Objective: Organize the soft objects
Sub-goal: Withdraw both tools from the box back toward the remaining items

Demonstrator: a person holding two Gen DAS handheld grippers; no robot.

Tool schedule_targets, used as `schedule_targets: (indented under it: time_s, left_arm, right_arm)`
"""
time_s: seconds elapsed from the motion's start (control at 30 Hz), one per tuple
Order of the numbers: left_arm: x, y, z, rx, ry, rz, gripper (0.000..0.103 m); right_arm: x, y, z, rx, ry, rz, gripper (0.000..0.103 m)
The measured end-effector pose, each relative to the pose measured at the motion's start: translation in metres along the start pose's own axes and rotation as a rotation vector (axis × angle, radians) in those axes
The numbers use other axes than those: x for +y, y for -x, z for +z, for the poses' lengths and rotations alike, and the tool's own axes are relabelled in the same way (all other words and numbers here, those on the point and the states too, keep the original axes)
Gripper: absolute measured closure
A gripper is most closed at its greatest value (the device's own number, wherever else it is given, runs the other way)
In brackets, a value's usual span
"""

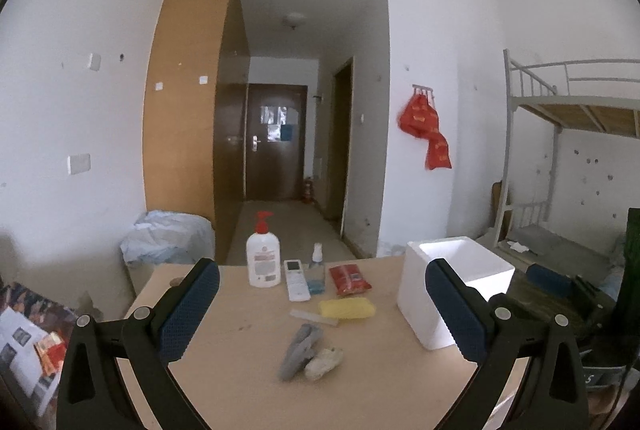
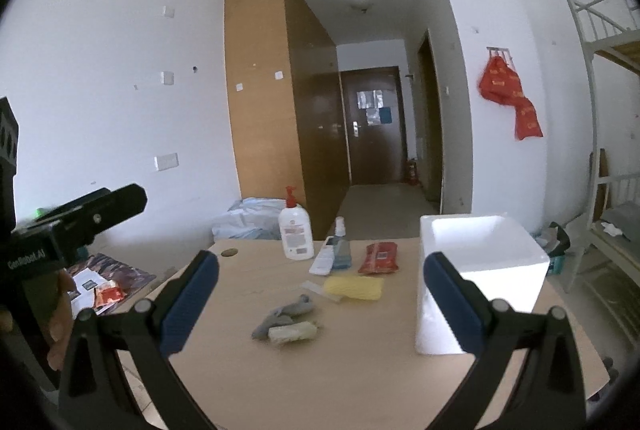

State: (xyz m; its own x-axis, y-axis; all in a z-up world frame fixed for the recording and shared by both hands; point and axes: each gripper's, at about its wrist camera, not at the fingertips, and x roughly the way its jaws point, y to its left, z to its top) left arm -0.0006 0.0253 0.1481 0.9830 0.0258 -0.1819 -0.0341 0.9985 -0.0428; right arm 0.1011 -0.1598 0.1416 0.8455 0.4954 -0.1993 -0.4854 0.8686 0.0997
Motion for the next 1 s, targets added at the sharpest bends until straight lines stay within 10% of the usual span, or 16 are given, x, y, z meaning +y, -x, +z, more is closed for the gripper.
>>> schedule_targets:
  time_s: [1.0]
  left_arm:
    - [0.037,0.021,-0.137,0.012,0.053,0.074,0.0]
  right_arm:
    - [0.031,0.004,-0.096,0.058,0.039,0.08,0.0]
